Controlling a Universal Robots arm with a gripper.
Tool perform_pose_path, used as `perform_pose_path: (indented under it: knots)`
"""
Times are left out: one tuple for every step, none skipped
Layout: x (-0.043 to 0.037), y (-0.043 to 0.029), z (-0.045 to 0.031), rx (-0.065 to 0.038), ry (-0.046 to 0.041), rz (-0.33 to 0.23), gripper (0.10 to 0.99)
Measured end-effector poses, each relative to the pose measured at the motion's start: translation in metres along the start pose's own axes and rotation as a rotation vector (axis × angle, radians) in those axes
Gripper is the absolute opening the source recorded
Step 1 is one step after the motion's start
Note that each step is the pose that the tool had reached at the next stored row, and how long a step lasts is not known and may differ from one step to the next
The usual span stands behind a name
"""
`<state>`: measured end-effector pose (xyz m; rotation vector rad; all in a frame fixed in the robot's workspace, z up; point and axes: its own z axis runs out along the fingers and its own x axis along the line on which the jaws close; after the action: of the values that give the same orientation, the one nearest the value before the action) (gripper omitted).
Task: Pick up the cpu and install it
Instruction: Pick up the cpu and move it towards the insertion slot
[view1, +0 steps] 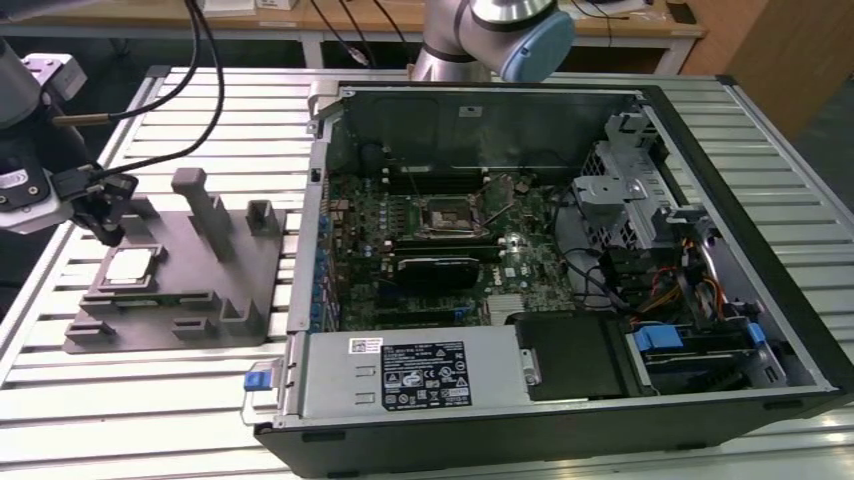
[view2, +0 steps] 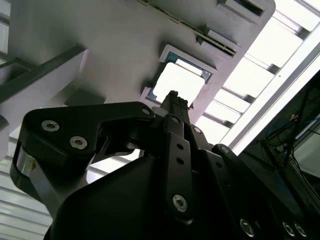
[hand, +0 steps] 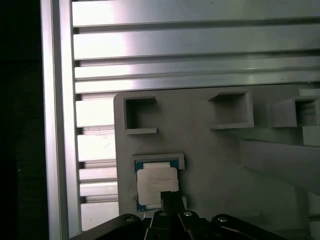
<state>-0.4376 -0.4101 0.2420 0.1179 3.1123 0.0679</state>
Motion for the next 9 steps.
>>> perform_pose_path:
  knots:
    - [0.0001, -0.0008, 0.0016, 0.0, 0.0002, 0.0, 0.106]
    - [0.0001, -0.0017, 0.0033, 0.0, 0.0004, 0.0, 0.106]
    - [0.0002, -0.0026, 0.0051, 0.0, 0.0003, 0.0, 0.106]
    - [0.0002, -0.0034, 0.007, 0.0, 0.0001, 0.0, 0.106]
    - [0.0001, -0.004, 0.0088, 0.0, -0.0001, 0.0, 0.106]
    - [0.0002, -0.0046, 0.0107, 0.0, 0.0, 0.0, 0.106]
    - [0.0004, -0.005, 0.0124, 0.0, 0.0, 0.0, 0.106]
    - [0.0004, -0.0055, 0.0141, 0.0, 0.0002, 0.0, 0.106]
    - [0.0005, -0.006, 0.016, 0.0, 0.0002, 0.0, 0.106]
